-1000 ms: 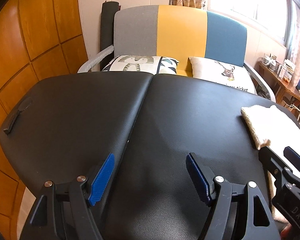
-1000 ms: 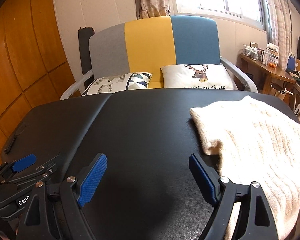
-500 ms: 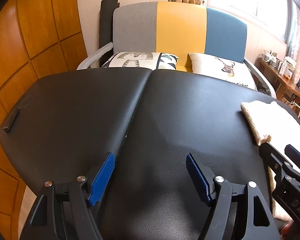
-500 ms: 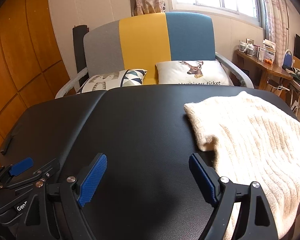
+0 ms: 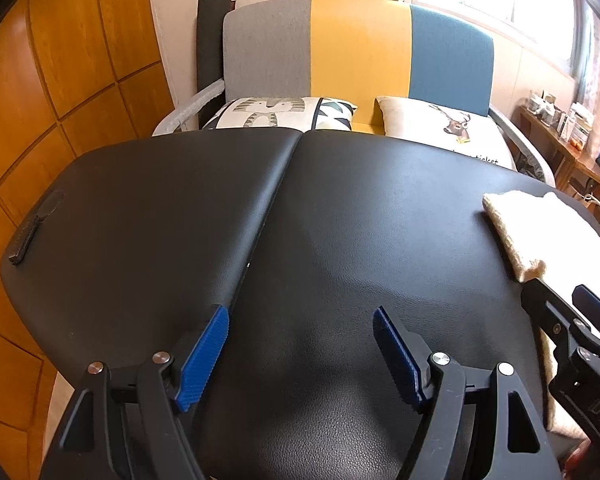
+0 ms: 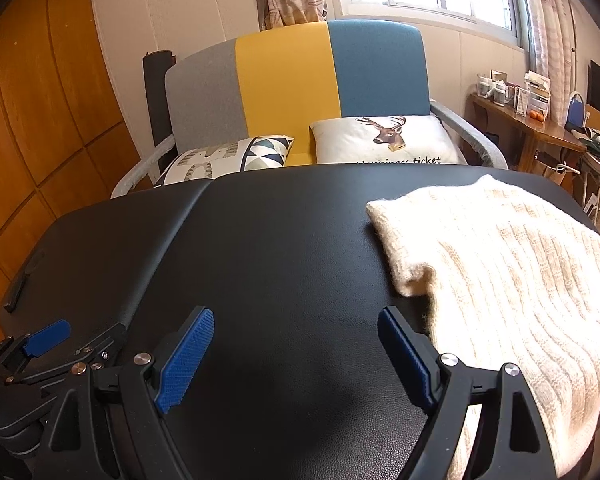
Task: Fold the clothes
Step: 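Move both grippers toward the cream knitted sweater on the table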
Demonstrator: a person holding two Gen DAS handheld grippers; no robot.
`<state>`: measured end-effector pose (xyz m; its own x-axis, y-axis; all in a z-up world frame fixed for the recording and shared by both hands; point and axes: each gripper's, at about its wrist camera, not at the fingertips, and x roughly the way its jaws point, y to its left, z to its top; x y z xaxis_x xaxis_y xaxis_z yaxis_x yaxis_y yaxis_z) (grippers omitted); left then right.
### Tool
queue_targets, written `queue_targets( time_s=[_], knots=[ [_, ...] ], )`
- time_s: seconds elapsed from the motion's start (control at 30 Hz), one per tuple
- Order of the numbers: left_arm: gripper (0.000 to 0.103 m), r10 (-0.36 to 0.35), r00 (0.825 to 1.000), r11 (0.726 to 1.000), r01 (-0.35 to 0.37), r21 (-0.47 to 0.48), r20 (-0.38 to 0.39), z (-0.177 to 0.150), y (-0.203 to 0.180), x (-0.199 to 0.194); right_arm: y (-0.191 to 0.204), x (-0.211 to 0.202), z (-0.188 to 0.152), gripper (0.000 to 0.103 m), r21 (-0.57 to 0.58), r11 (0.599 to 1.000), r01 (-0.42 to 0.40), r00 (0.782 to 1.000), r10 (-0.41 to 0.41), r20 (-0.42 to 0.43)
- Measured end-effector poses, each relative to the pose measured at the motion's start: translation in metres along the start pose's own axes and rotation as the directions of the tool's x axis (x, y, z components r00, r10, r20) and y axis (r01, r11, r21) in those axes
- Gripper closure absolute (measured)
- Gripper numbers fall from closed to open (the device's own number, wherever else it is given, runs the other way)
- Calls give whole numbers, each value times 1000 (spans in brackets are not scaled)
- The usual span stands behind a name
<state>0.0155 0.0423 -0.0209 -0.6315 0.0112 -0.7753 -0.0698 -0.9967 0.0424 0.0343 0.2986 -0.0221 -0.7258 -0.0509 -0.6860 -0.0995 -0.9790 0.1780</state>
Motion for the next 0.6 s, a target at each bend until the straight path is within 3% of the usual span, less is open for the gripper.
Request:
queue_targets(
  time_s=[0.4, 0.6],
  knots=[
    [27, 3, 1000, 999, -3, 34, 4, 3, -19, 1, -41, -22, 1, 17, 23, 1000, 21, 999, -22, 29],
    [26, -7, 1000, 998, 7, 60, 4, 6, -34, 0, -39, -27, -6, 17, 41, 998, 40, 999, -42, 35]
  ],
)
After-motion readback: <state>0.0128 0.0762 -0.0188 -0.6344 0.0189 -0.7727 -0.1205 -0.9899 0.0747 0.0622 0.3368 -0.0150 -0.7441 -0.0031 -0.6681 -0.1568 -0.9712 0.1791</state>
